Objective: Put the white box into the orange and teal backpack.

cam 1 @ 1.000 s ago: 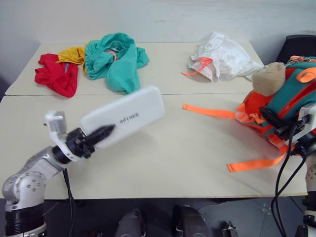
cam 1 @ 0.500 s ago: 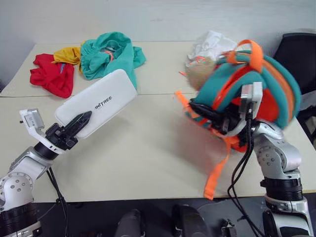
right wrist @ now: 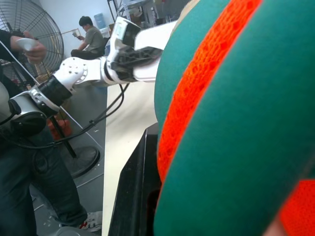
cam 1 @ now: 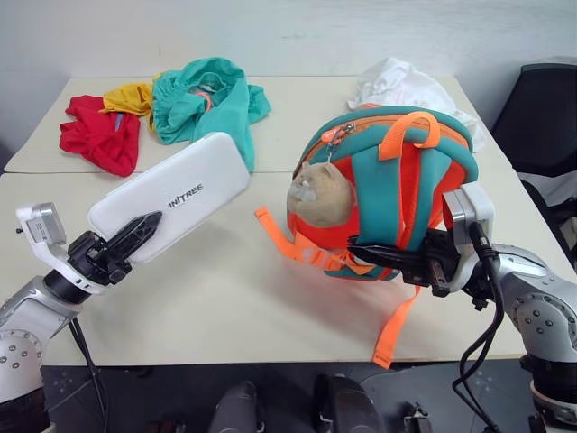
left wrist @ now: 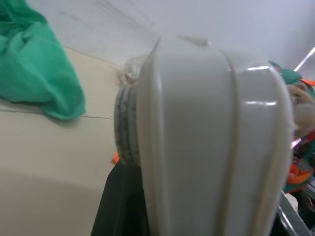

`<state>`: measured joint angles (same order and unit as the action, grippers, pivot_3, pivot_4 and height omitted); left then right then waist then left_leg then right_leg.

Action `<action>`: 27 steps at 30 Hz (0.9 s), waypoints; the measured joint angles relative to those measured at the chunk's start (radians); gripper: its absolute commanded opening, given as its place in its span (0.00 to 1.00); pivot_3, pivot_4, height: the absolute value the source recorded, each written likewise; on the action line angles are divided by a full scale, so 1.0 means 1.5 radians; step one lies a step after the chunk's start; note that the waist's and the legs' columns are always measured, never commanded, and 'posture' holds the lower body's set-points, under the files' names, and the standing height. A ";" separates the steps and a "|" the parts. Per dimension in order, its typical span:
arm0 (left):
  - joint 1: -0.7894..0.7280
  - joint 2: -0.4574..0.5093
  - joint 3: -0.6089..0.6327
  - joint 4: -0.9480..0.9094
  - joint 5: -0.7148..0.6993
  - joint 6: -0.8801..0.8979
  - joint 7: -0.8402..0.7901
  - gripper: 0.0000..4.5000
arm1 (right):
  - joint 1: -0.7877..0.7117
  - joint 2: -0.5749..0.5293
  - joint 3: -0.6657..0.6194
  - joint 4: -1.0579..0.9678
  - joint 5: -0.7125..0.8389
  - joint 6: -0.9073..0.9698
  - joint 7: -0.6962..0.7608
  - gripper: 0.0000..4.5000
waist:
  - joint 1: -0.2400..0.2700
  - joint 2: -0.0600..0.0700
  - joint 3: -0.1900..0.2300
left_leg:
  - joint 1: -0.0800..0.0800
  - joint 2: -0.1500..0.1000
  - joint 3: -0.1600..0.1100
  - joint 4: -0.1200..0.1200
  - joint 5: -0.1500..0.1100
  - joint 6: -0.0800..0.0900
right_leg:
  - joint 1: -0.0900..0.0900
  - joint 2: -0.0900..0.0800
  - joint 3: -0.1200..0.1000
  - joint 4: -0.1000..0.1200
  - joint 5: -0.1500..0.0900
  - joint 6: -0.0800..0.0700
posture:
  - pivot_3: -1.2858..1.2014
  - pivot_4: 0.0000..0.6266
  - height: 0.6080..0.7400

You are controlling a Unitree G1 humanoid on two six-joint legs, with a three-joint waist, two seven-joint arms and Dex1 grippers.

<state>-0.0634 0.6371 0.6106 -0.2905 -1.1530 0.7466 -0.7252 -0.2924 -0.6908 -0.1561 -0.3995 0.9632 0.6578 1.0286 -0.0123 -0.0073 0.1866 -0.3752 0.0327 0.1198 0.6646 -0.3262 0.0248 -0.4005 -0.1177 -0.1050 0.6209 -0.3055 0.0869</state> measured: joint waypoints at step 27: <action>-0.319 0.020 -0.339 0.147 0.337 -0.226 -0.228 0.26 | 0.001 -0.044 0.002 0.067 -0.079 -0.003 0.077 0.01 | 0.018 -0.001 0.000 | 0.000 -0.001 0.001 0.002 0.001 0.001 | 0.001 0.002 -0.001 0.001 0.001 0.001 | 0.52 0.24 1.00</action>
<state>-0.5426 0.6669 0.1017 -0.0693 -0.6481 0.4083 -1.0668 -0.2909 -0.7569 -0.1528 -0.2995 0.8446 0.6534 1.1448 0.0151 -0.0090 0.1872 -0.3760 0.0312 0.1214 0.6673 -0.3252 0.0268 -0.3991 -0.1146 -0.1064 0.6221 -0.3046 0.0884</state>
